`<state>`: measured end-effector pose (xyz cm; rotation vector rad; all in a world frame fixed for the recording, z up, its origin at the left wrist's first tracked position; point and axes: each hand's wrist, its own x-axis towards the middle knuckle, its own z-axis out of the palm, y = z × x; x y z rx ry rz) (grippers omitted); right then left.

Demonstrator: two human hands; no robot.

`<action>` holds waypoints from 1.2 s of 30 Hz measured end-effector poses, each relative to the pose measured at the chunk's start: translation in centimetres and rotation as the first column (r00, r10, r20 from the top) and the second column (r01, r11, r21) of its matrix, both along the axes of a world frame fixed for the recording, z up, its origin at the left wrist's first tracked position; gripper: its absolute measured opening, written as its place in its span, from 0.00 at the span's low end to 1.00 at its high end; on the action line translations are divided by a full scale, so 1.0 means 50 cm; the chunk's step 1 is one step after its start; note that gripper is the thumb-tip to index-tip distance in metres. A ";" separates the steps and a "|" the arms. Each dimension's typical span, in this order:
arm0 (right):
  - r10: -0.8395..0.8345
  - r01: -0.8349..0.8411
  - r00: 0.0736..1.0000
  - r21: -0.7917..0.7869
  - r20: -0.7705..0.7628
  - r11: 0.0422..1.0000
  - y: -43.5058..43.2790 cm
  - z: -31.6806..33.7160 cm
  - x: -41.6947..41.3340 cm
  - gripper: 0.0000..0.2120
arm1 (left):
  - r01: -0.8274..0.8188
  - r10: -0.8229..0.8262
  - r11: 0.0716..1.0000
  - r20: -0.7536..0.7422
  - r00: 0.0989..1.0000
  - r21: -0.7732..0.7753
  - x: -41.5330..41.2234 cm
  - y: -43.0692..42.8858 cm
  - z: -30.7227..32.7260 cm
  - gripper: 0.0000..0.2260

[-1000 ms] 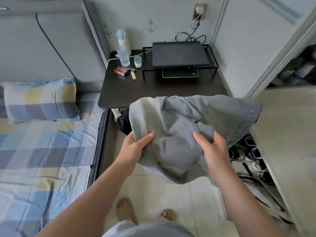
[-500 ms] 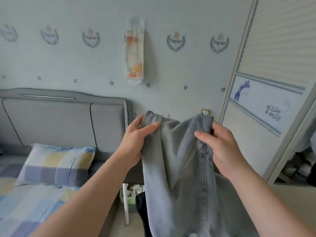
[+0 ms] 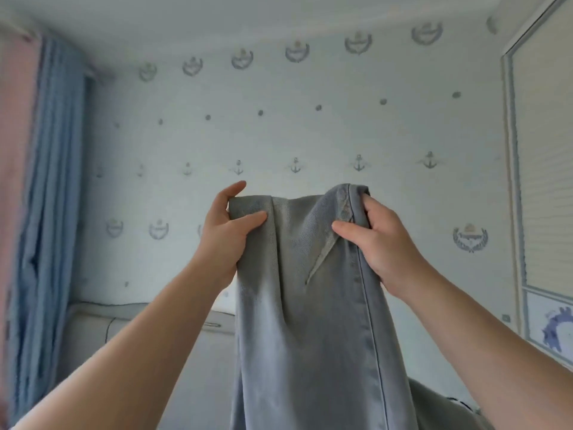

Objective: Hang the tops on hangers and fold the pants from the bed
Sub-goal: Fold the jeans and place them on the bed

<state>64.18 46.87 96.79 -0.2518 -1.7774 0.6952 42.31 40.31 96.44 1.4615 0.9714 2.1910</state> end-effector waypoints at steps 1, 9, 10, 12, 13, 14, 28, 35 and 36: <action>0.024 -0.024 1.000 0.026 -0.006 0.999 -0.012 0.027 -0.046 0.10 | -0.053 0.054 0.998 -0.018 0.998 0.024 -0.041 -0.025 0.028 0.23; 0.350 -0.346 0.935 0.063 -0.061 0.936 -0.131 0.134 -0.432 0.09 | -0.451 0.464 0.883 -0.110 0.879 0.127 -0.349 -0.284 0.167 0.25; 0.401 -0.399 0.913 0.041 -0.072 0.916 -0.150 0.131 -0.478 0.09 | -0.486 0.500 0.865 -0.122 0.858 0.125 -0.381 -0.317 0.169 0.26; 0.505 -0.508 0.857 -0.008 -0.097 0.861 -0.189 0.115 -0.566 0.08 | -0.552 0.561 0.828 -0.146 0.814 0.101 -0.443 -0.380 0.163 0.28; 0.549 -0.555 0.829 -0.035 -0.105 0.831 -0.205 0.102 -0.610 0.07 | -0.583 0.588 0.809 -0.151 0.795 0.082 -0.473 -0.411 0.153 0.30; 0.586 -0.594 0.803 -0.067 -0.110 0.802 -0.221 0.086 -0.652 0.07 | -0.611 0.612 0.789 -0.148 0.777 0.059 -0.502 -0.441 0.139 0.32; 0.890 -0.258 0.452 -0.963 -0.054 0.073 -0.371 -0.489 -1.021 0.17 | -0.172 0.581 0.737 0.483 0.655 -0.653 -0.631 -0.702 -0.575 0.23; 0.931 0.106 0.354 -0.984 -0.096 -0.141 -0.379 -0.874 -0.968 0.16 | -0.004 0.692 0.635 0.567 0.447 -0.772 -0.441 -0.685 -0.986 0.16; 0.926 0.102 0.360 -0.982 -0.112 -0.158 -0.373 -0.906 -0.956 0.14 | -0.034 0.715 0.636 0.572 0.401 -0.771 -0.424 -0.673 -1.012 0.13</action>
